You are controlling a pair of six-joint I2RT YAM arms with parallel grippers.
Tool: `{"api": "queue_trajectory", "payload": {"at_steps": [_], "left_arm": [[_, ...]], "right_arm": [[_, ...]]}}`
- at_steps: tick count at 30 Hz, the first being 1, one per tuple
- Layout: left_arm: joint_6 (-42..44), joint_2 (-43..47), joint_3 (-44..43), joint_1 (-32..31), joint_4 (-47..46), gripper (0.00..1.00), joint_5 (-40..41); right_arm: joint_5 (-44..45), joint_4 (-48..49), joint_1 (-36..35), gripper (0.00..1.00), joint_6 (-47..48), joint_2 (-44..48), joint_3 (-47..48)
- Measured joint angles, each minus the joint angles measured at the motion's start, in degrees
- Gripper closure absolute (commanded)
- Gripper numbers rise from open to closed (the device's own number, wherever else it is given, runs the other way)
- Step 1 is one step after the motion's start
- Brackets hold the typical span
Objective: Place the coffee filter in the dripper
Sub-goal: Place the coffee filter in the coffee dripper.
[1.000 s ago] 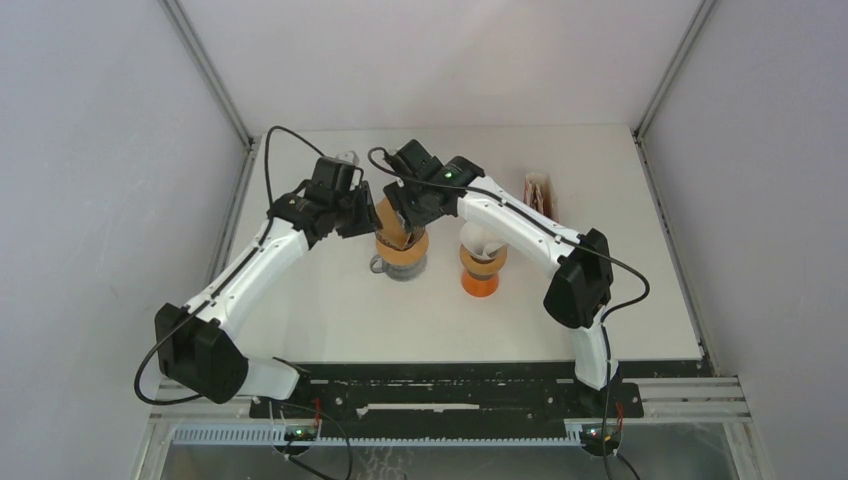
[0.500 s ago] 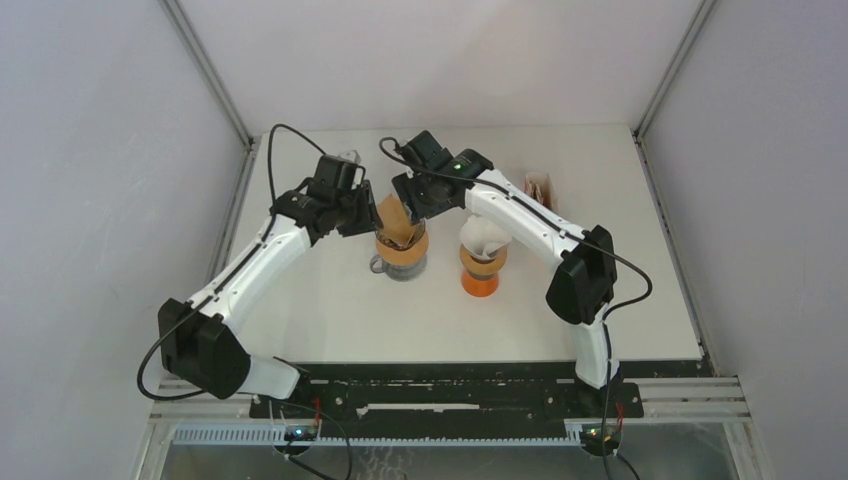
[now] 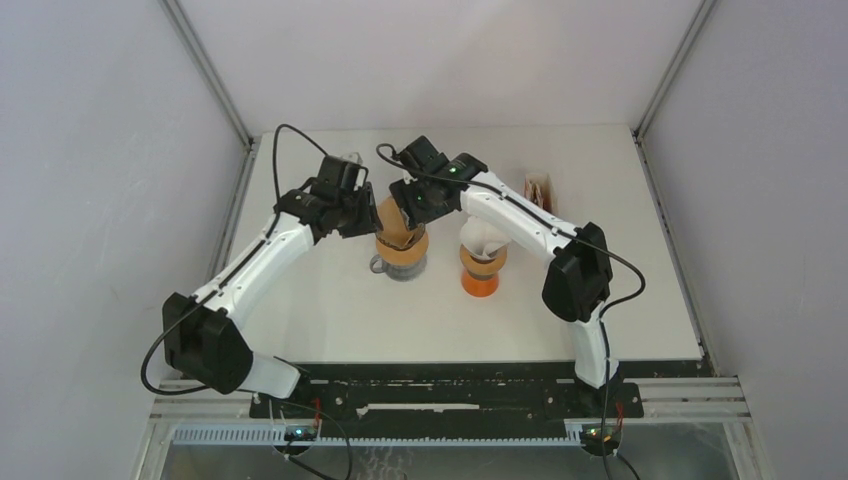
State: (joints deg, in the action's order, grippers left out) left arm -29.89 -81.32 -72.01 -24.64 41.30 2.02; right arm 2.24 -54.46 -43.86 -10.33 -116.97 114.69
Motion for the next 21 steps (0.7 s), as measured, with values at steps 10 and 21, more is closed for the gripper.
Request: {"api": "queue_trajectory", "payload": {"at_steps": [10, 21], "left_arm": [[0.4, -0.7, 0.0, 0.0, 0.0, 0.57, 0.6], [0.4, -1.4, 0.0, 0.0, 0.1, 0.57, 0.8]], "right_arm": [[-0.2, 1.6, 0.4, 0.34, 0.0, -1.5, -2.9], [-0.6, 2.5, 0.4, 0.34, 0.2, -2.5, -3.7]]}}
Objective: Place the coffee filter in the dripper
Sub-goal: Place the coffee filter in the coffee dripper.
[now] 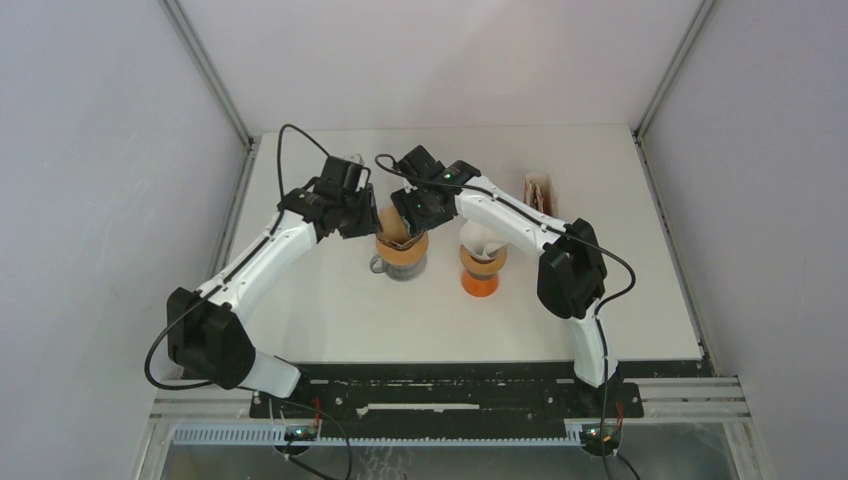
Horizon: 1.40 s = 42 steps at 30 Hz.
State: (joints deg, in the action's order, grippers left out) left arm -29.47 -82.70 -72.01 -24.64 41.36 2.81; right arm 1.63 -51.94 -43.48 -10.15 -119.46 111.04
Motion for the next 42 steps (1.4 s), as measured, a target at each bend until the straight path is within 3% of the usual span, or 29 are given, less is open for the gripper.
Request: {"api": "queue_trajectory", "payload": {"at_steps": [23, 42], "left_arm": [[-0.1, 0.4, 2.9, 0.0, -1.0, 0.57, -0.5], [0.0, 3.2, 2.8, 0.4, -3.5, 0.50, -2.9]], "right_arm": [[-0.2, 1.3, -0.2, 0.34, 0.9, -0.4, -0.3], [0.0, 1.5, -0.9, 0.34, 2.4, -0.4, -0.3]]}}
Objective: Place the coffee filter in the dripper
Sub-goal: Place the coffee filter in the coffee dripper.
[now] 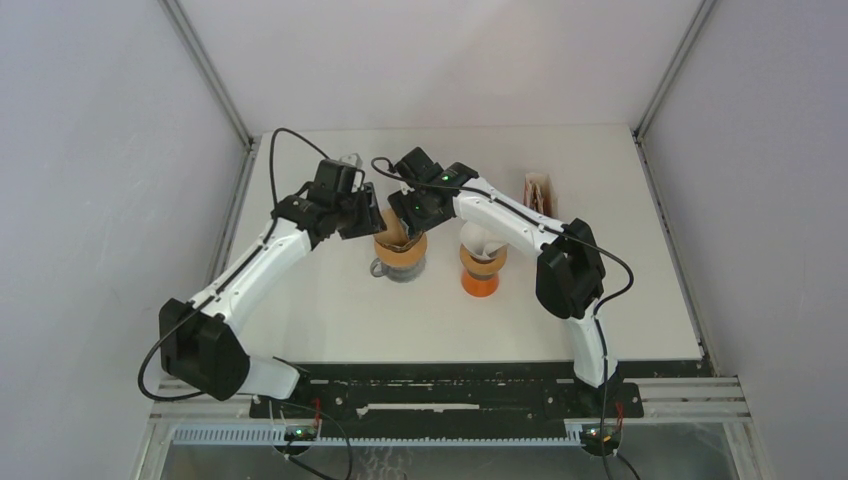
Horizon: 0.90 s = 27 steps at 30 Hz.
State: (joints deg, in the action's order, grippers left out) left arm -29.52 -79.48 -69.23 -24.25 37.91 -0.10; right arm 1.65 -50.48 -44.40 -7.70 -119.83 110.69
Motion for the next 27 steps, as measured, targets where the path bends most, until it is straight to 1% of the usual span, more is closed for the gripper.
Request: {"api": "queue_trajectory", "payload": {"at_steps": [13, 27], "left_arm": [[0.0, -3.9, 0.0, 0.4, -3.2, 0.48, -1.7], [-0.4, -5.0, 0.1, 1.1, -3.1, 0.48, 0.6]], "right_arm": [[0.0, 0.0, 0.0, 0.34, 0.1, 0.0, 0.0], [0.0, 0.6, 0.0, 0.34, 0.1, 0.0, -0.7]]}}
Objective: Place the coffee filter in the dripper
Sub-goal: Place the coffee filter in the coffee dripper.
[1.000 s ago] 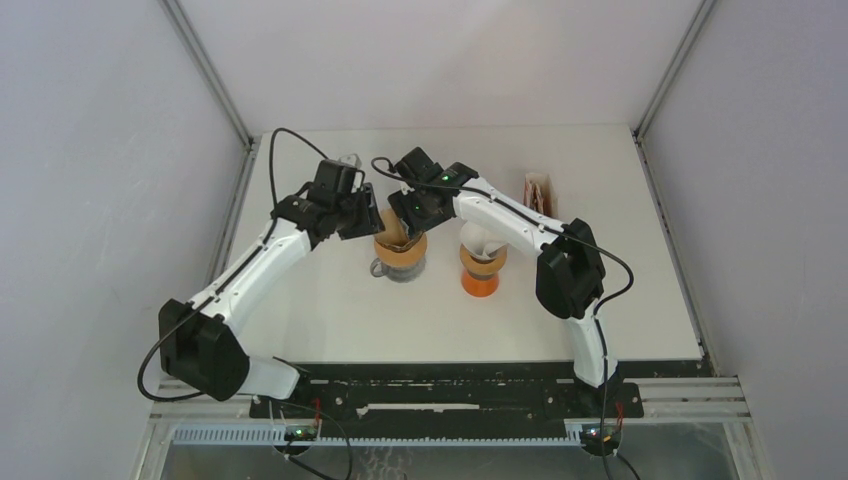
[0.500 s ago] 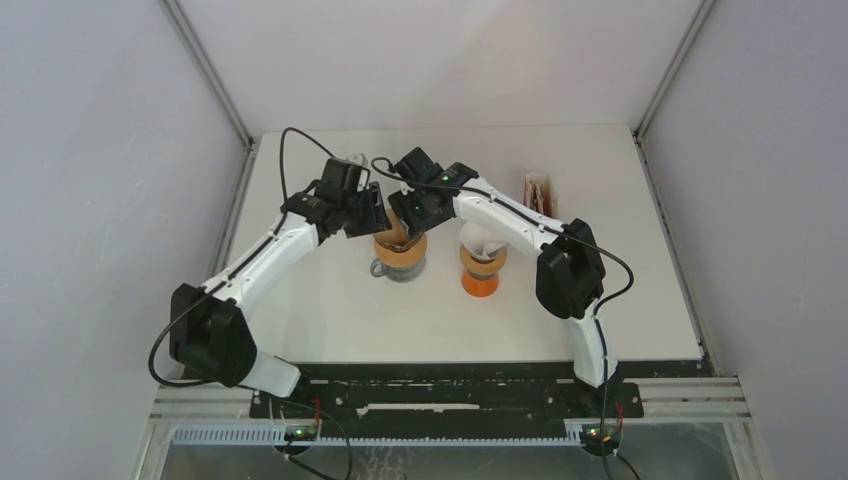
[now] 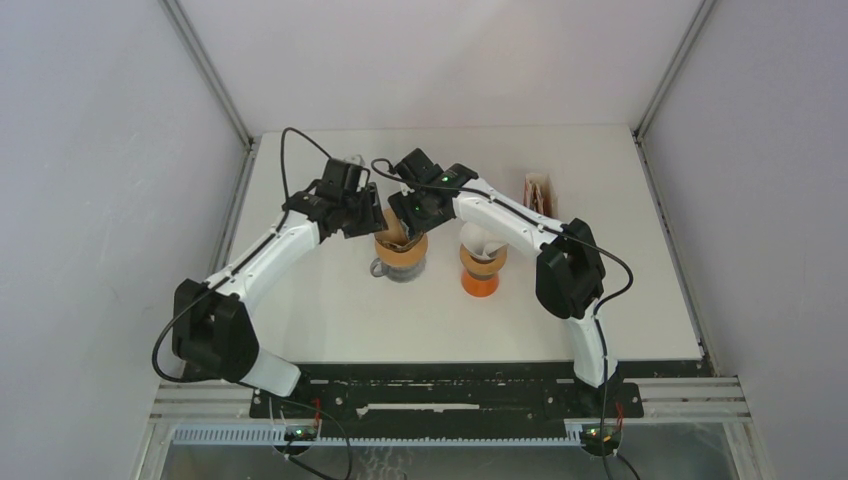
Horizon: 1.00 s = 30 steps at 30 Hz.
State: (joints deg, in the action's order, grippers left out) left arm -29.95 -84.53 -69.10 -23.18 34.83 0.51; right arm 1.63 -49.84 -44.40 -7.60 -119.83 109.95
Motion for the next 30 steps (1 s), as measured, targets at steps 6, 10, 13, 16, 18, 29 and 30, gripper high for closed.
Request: {"api": "queue_trajectory", "payload": {"at_steps": [6, 10, 13, 16, 18, 29, 30], "left_arm": [[0.0, -0.4, 0.0, 0.0, 0.0, 0.48, 0.0], [0.0, -0.4, 0.0, -0.1, 0.0, 0.48, 0.0], [0.0, -0.4, 0.0, -0.2, 0.0, 0.48, 0.0], [0.0, -0.4, 0.0, -0.2, 0.0, 0.48, 0.3], [0.0, -0.4, 0.0, -0.2, 0.1, 0.48, 0.6], [0.0, -0.4, 0.0, -0.2, 0.4, 0.48, 0.9], [0.0, -0.4, 0.0, -0.2, 0.4, 0.48, 0.9]], "right_arm": [[0.0, 0.2, -0.1, 0.34, 0.0, -0.3, 0.0], [0.0, 0.4, -0.3, 0.34, 0.0, -0.7, 0.0], [0.0, 0.4, -0.4, 0.33, 0.0, -0.7, 0.0], [0.0, 0.4, -0.4, 0.33, 0.0, -0.7, 0.0], [0.0, 0.5, -0.4, 0.33, 0.0, -0.7, 0.0], [-0.2, 0.8, -0.4, 0.30, 0.0, -0.7, 0.0], [-0.2, 0.9, -0.4, 0.30, 0.0, -0.6, 0.0]]}}
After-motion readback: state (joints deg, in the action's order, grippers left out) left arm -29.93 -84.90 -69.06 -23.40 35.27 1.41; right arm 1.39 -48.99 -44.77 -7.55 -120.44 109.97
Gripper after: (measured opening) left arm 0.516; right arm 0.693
